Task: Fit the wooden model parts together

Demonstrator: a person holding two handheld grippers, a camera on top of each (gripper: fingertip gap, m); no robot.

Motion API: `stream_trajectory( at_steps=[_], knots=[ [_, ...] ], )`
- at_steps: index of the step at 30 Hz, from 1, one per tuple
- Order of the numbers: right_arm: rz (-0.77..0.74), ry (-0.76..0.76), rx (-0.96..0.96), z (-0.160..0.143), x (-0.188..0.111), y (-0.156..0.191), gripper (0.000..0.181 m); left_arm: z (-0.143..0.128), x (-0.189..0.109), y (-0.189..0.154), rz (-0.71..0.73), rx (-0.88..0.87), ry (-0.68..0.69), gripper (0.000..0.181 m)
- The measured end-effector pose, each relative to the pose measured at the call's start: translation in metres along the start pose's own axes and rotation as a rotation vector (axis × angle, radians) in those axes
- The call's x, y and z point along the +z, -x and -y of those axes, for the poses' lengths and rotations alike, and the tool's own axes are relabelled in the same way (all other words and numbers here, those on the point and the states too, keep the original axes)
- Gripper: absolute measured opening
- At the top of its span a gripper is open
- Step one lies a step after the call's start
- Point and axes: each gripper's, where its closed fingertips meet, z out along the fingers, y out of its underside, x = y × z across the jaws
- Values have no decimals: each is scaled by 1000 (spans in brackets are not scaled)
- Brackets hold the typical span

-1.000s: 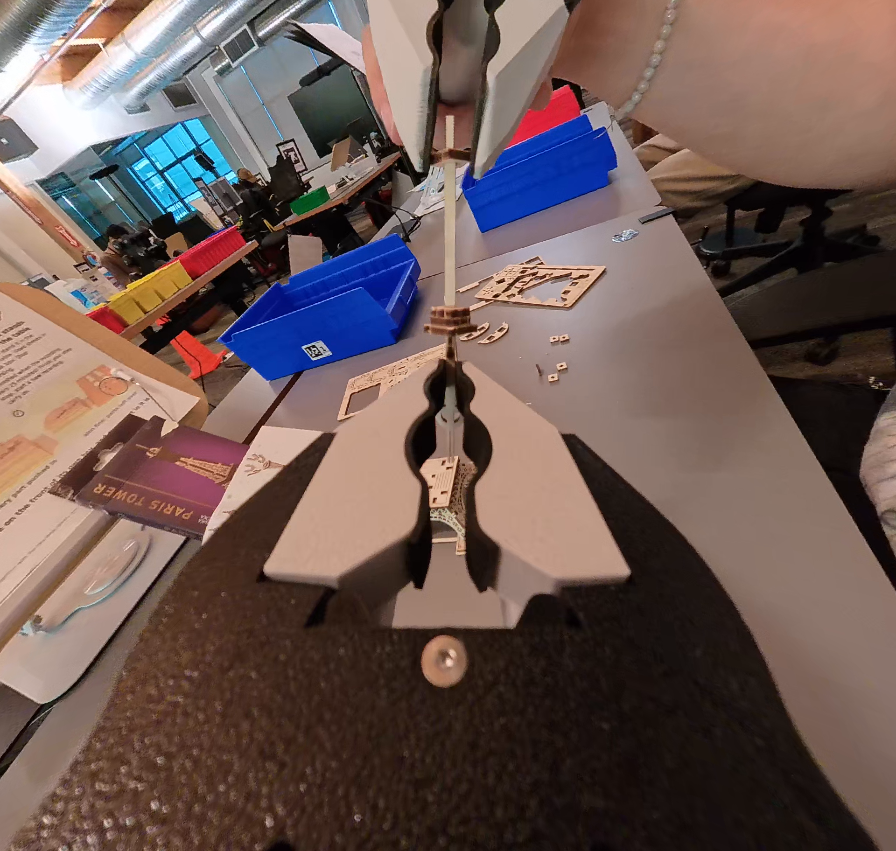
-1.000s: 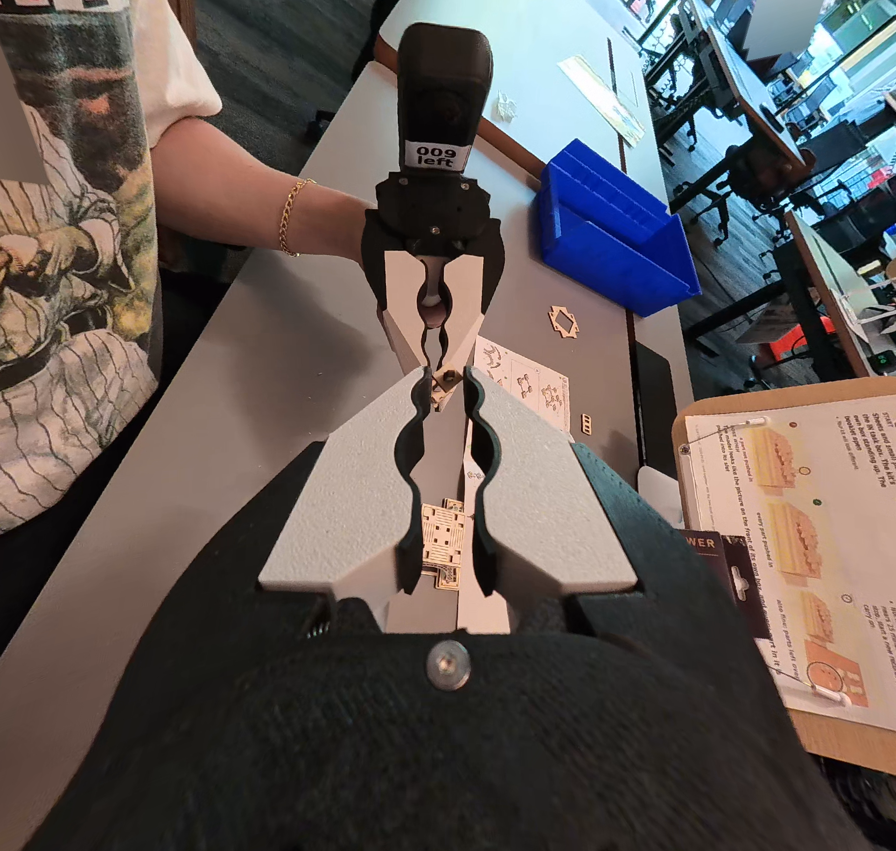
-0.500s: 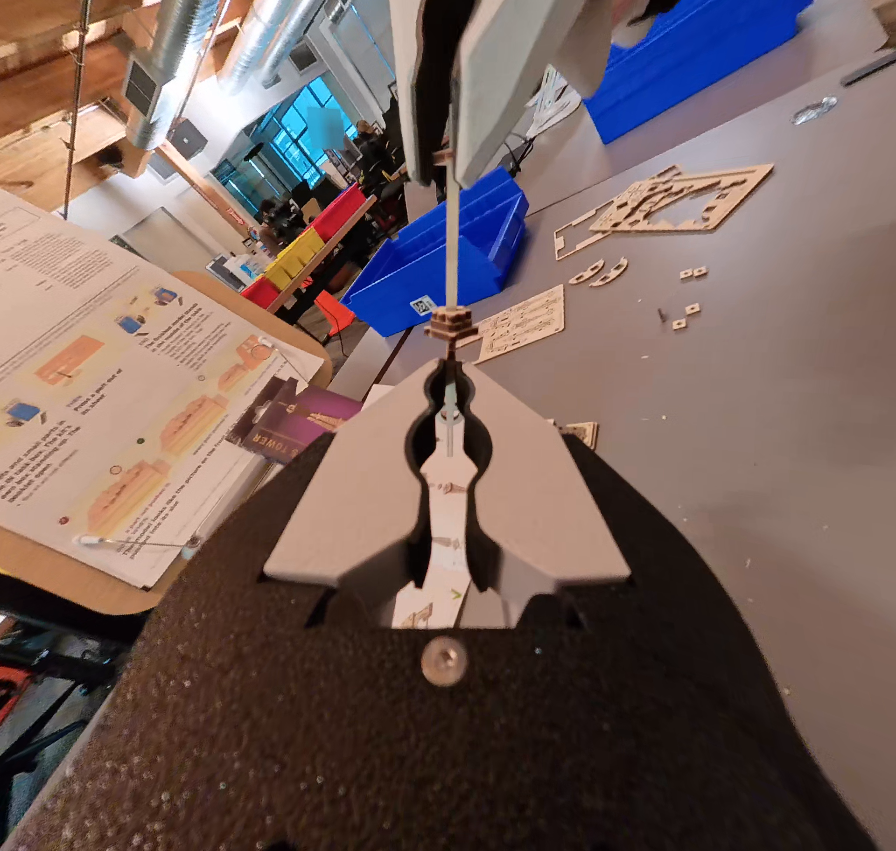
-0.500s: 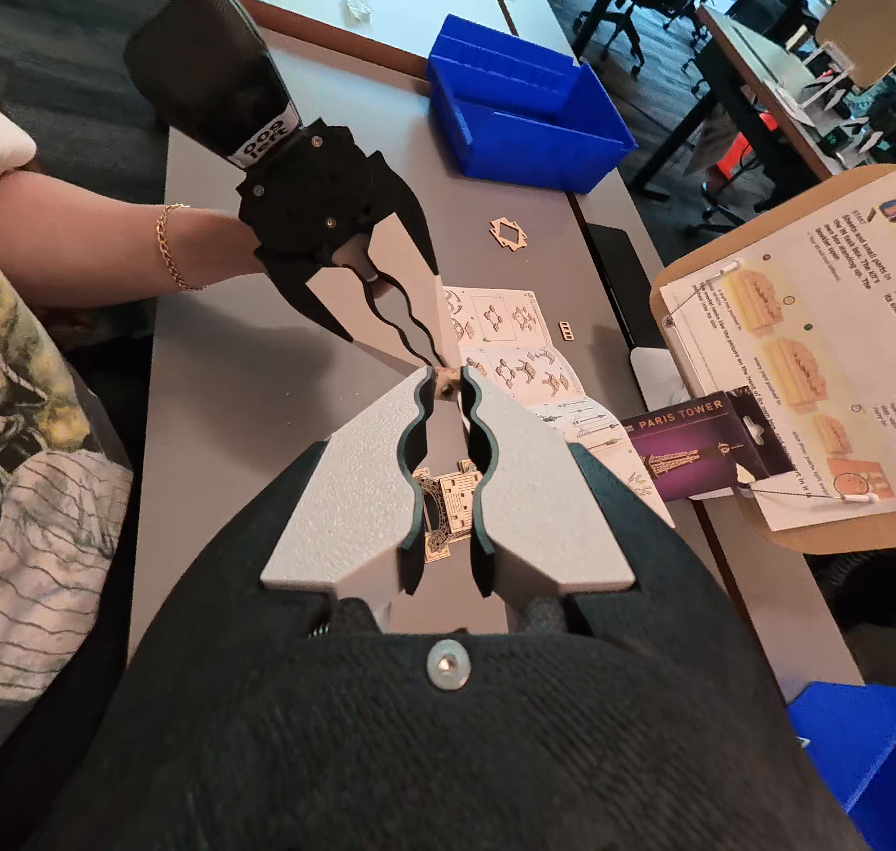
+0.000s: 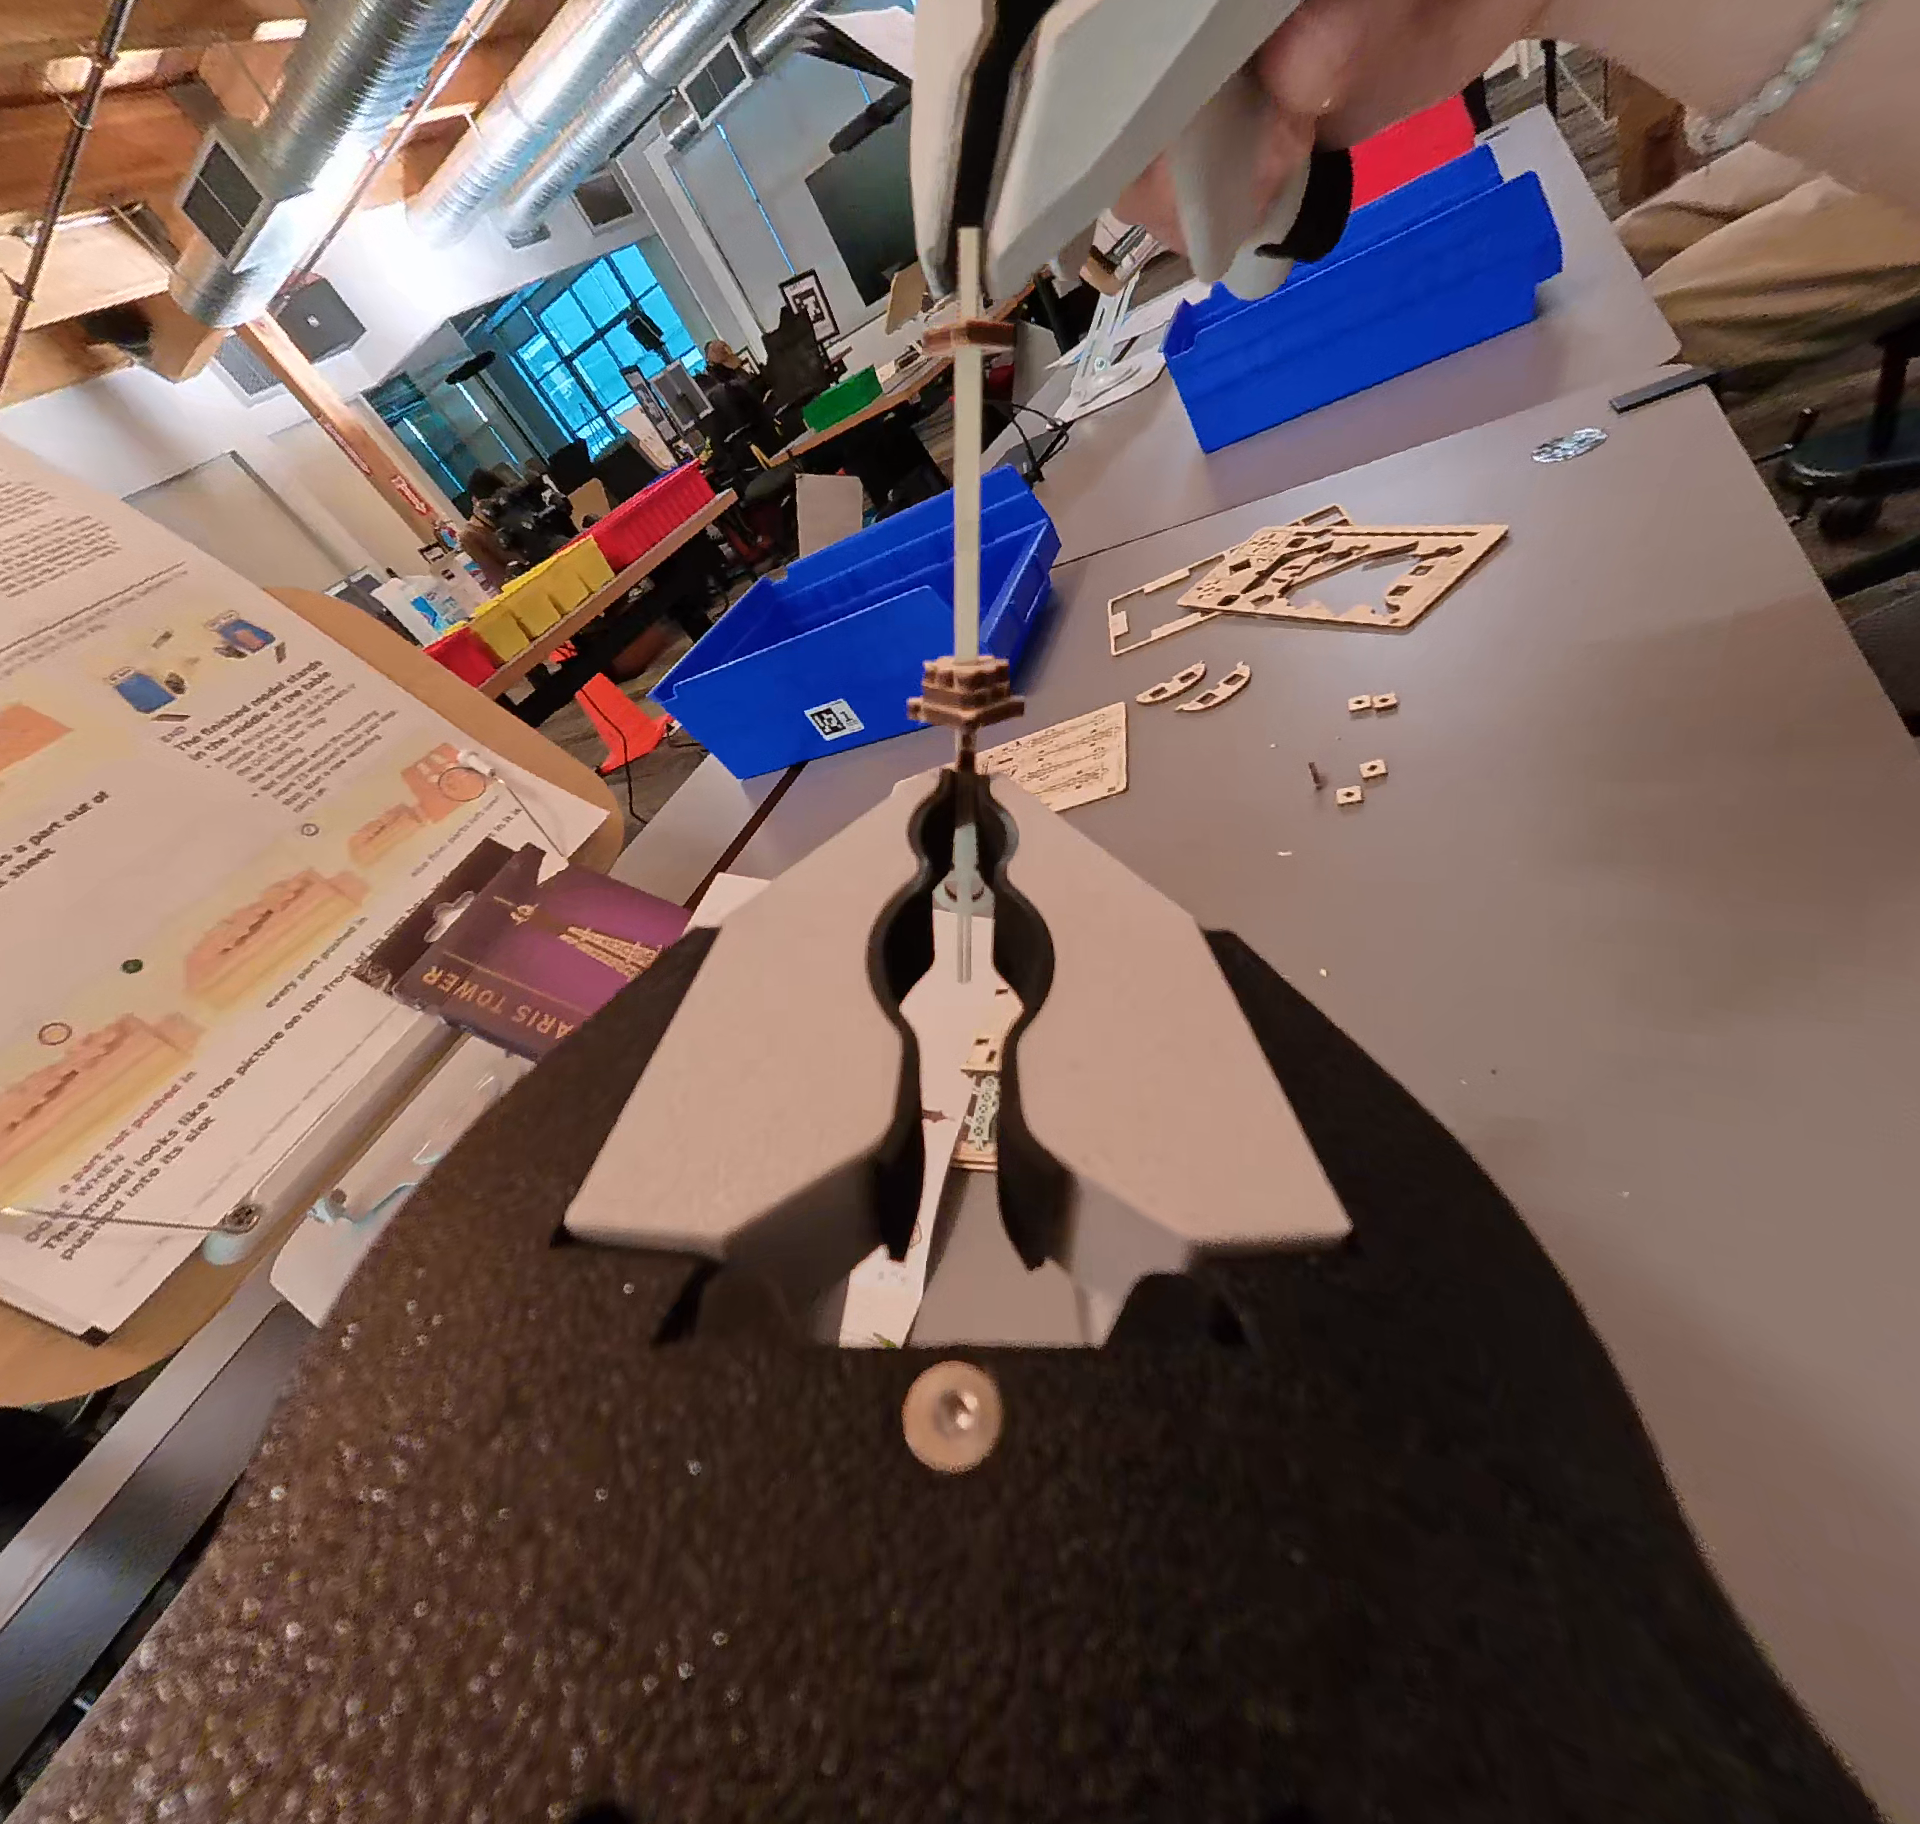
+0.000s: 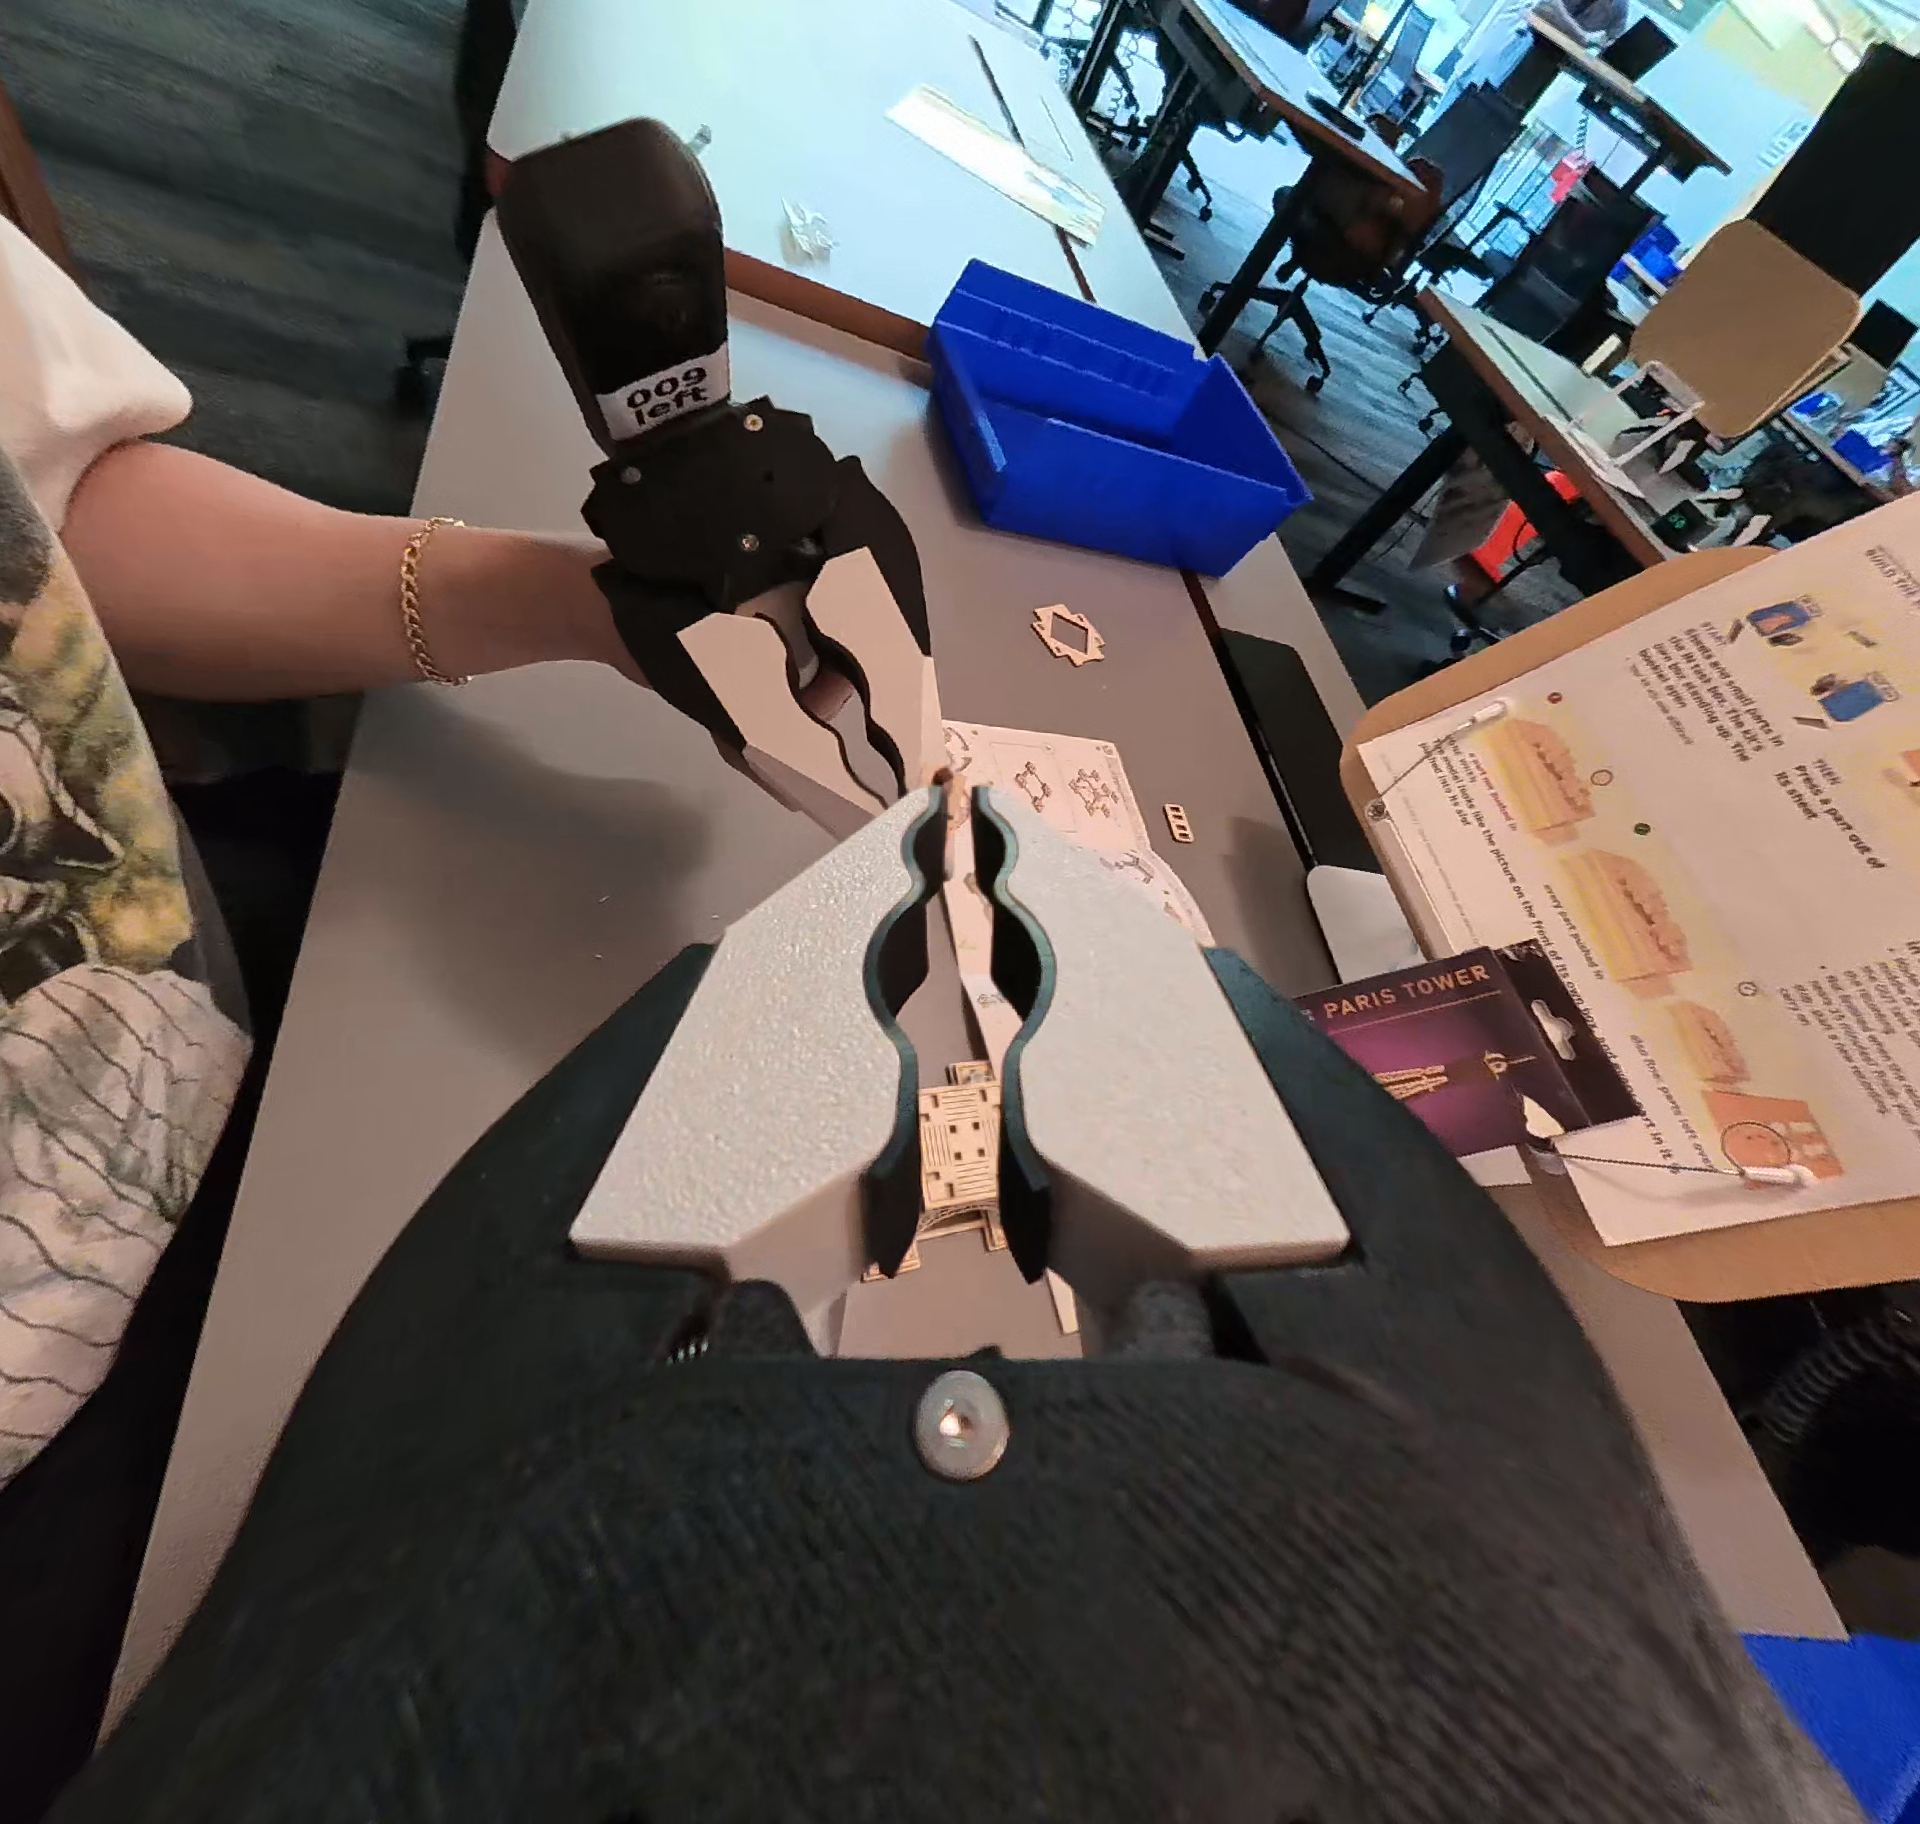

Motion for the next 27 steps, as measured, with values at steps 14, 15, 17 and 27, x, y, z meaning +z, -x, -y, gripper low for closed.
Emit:
stream_trajectory(
  at_steps=[14,15,17,27],
  knots=[
    [-19,6,-68,-3,7,1,7,-5,1,-3,-34,-37,32,1],
    [-8,-8,-93,-1,7,4,8,-5,1,-4,-47,-46,29,0],
    [8,-25,-103,1,6,6,8,-4,1,-6,-56,-46,24,0],
    [44,-27,-105,0,0,6,2,2,-2,-9,-95,-64,-21,0]
  ],
)
